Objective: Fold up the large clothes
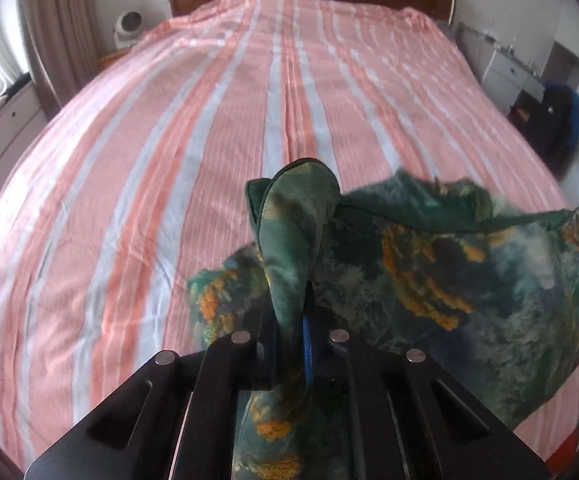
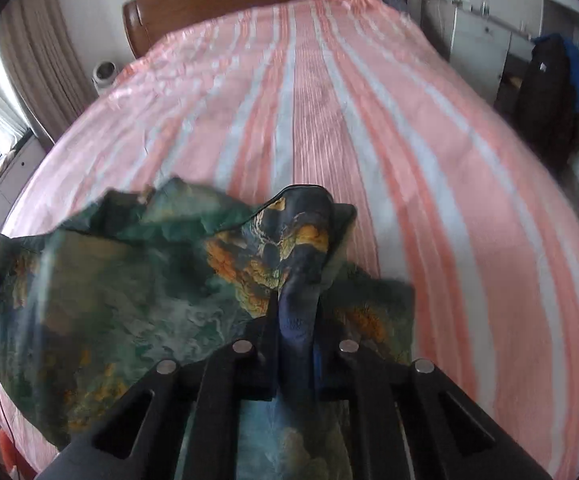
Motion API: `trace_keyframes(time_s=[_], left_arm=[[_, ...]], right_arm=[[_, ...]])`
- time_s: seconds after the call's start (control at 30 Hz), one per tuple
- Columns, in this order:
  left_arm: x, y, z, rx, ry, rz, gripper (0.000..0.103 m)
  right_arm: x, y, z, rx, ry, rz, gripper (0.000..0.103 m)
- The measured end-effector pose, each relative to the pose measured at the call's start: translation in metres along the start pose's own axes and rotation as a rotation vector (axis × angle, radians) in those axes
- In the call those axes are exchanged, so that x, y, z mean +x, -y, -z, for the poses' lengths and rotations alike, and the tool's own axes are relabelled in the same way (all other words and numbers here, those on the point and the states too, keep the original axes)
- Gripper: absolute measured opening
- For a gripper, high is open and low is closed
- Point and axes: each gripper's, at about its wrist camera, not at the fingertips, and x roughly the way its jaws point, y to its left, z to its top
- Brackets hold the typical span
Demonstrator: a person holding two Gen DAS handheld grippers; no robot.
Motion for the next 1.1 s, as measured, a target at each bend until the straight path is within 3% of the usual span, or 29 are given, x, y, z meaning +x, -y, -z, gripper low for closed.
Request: trace_keyframes(time_s=[0.07,0.2,0.3,0.37,0.43,0.57,0.63,0.67,0.7,0.73,0.77,0.8,0.83,0.97,1.1], left_arm=[[-0.015,-0.004,-0.015,-0.022,0.077,0.028,0.007],[0.010,0.006,-0.036,0.010,0.164,-0.067,0.007],[0.082,-0.004,-0.026,-0.018,0.039,-0.104,0.008],[0.118,-0.011,-0.004,-0.025,-0.015,-0.117,0.011],[0.127,-0.012,0.013,-0.026,0.024,-0.103,0.012],[0.126,-0.016,0.013,-0.046,0.043,-0.080,0.022],[0.123,-0.021,0.013,-0.065,0.043,-0.075,0.033],[0.119,-0.023,0.011,-0.076,0.045,-0.090,0.048],[0.117,-0.022,0.011,-0.083,0.048,-0.105,0.059],[0.110,-0.023,0.009,-0.088,0.050,-0.118,0.077],[0.103,-0.022,0.007,-0.091,0.057,-0.124,0.084],[0.091,-0.022,0.006,-0.089,0.074,-0.120,0.085],[0.081,-0.021,0.005,-0.084,0.086,-0.116,0.086],[0.047,-0.002,0.004,-0.052,0.110,-0.104,0.089],[0.022,0.050,0.000,0.029,0.133,-0.035,0.091]], right_arm=[[-0.030,0.000,-0.014,-0.001,0.101,0.001,0.010],[-0.050,-0.005,-0.045,-0.008,0.255,0.029,0.010],[-0.002,-0.004,-0.050,0.004,0.197,0.089,0.010],[0.051,0.001,-0.037,0.008,0.078,0.112,0.011],[0.090,0.004,-0.013,0.010,0.010,0.086,0.012],[0.097,0.009,0.006,0.028,0.061,0.066,0.016],[0.096,0.017,0.003,0.074,0.046,0.031,0.021],[0.097,0.023,0.001,0.102,0.038,0.005,0.029],[0.098,0.023,-0.003,0.125,0.030,-0.007,0.040],[0.098,0.027,-0.005,0.148,0.029,-0.019,0.048],[0.092,0.033,-0.007,0.173,0.034,-0.053,0.063],[0.084,0.037,-0.009,0.183,0.039,-0.083,0.076],[0.074,0.040,-0.010,0.186,0.055,-0.105,0.080],[0.016,0.036,-0.010,0.148,0.174,-0.069,0.083],[-0.035,0.021,0.007,0.099,0.231,-0.086,0.086]])
